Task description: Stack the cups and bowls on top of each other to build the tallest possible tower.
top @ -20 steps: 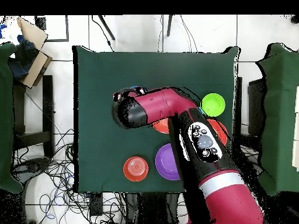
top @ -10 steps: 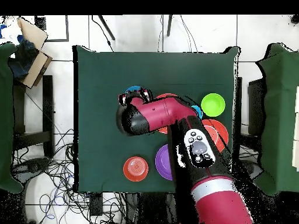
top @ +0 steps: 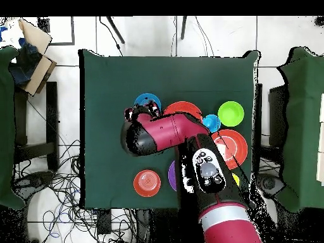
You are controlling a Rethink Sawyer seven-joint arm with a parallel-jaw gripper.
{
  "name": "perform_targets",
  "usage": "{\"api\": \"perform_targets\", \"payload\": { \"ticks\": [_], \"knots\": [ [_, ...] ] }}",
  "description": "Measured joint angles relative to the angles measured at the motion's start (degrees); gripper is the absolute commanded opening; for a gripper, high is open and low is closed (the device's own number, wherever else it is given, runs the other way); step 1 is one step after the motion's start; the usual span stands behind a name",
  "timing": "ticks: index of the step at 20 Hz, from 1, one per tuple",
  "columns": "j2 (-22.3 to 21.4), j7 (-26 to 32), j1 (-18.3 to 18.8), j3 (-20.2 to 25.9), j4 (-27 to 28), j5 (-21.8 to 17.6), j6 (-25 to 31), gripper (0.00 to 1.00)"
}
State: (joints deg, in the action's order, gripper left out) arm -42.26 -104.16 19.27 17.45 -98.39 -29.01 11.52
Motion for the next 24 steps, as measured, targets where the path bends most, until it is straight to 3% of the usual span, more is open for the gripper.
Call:
{"api": "perform_targets", "payload": {
  "ticks": [10, 15, 19, 24],
  "knots": [
    [-1.08, 0.0, -2.08, -2.15, 0.66, 2.21, 1.72, 1.0],
    [-1.04, 0.0, -2.72, -2.21, 3.44, 5.78, 10.44, 1.0],
    [0.17, 0.0, -2.77, -2.19, 9.04, 7.34, 18.41, 1.0],
    [3.47, 0.0, -2.79, -2.2, 15.52, 7.49, 20.24, 1.0]
  ]
}}
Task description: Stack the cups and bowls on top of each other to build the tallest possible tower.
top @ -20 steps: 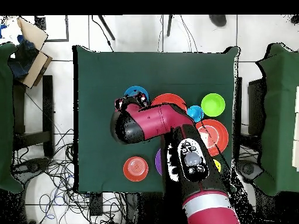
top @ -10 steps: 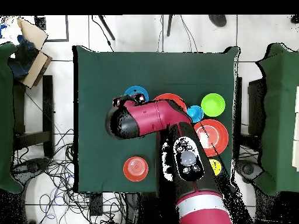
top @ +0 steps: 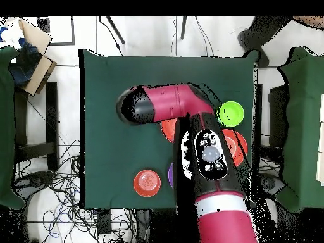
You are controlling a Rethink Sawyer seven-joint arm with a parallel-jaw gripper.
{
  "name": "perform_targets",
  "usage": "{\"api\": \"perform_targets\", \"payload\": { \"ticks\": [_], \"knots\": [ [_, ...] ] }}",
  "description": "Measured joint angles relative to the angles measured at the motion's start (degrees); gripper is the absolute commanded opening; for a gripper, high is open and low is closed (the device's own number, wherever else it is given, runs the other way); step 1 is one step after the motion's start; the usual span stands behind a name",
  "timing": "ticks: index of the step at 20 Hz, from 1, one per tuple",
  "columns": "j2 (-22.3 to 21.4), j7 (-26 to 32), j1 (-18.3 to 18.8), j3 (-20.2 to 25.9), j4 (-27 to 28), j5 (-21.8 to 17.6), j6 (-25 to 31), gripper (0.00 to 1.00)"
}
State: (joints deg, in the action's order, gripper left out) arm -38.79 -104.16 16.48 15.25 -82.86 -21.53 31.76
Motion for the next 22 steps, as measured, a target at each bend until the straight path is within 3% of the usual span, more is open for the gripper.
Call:
{"api": "perform_targets", "payload": {
  "ticks": [12, 22],
  "knots": [
    [9.85, 0.0, 0.01, 0.02, 14.37, 0.27, 3.56, 1.0],
    [12.54, 0.0, 0.0, 0.03, 15.94, 0.25, 4.11, 1.0]
  ]
}}
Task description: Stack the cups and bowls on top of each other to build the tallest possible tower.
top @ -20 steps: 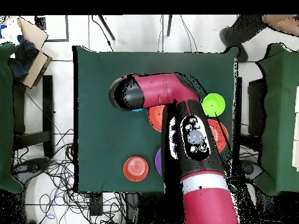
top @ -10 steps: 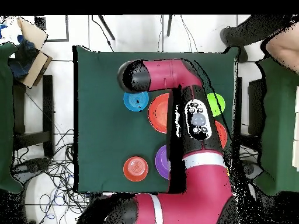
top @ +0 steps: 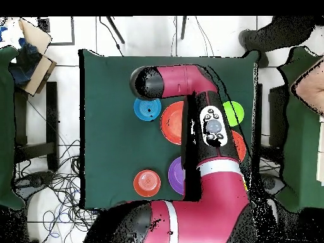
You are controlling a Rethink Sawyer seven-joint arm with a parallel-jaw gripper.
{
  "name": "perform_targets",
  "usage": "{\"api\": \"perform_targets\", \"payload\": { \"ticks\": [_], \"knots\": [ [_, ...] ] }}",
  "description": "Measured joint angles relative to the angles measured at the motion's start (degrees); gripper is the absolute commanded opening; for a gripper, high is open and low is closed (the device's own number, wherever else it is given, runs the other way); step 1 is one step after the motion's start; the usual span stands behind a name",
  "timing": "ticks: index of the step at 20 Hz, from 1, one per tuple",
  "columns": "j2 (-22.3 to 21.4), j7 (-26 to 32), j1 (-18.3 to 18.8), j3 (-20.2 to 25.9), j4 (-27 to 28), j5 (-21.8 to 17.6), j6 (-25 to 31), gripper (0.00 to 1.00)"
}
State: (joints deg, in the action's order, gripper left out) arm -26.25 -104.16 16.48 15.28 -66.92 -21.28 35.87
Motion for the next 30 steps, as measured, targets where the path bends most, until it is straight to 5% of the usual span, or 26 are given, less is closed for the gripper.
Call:
{"api": "perform_targets", "payload": {
  "ticks": [14, 30],
  "knots": [
    [-0.41, 0.0, 0.36, 0.02, -3.54, -0.04, -2.91, 1.0],
    [-4.01, 0.0, 1.32, 0.02, -13.61, -0.23, -8.83, 1.0]
  ]
}}
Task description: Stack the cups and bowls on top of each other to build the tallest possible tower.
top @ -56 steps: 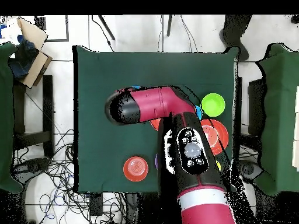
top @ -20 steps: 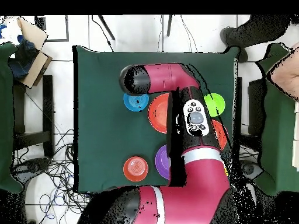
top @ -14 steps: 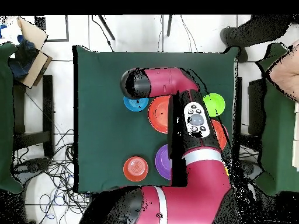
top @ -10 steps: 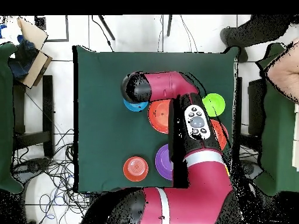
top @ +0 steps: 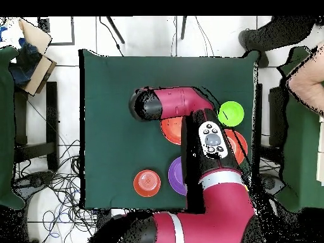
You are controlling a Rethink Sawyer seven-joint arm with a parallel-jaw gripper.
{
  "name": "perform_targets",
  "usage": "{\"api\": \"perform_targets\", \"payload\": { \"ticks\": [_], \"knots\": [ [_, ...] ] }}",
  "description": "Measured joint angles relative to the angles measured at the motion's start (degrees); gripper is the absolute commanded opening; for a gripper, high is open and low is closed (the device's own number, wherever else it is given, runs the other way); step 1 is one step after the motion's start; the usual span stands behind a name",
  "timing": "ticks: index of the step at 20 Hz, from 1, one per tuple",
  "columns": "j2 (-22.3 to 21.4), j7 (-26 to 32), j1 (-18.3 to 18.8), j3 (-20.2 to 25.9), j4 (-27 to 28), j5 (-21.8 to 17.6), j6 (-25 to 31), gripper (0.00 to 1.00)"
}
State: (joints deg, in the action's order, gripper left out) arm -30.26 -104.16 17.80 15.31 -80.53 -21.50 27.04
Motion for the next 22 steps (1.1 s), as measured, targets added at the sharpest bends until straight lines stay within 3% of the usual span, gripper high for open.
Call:
{"api": "perform_targets", "payload": {
  "ticks": [12, 22],
  "knots": [
    [1.93, 0.0, 0.01, -0.01, -0.03, -3.97, -2.23, 1.0],
    [6.86, 0.0, -0.27, -0.28, 2.58, -6.89, -3.31, 1.0]
  ]
}}
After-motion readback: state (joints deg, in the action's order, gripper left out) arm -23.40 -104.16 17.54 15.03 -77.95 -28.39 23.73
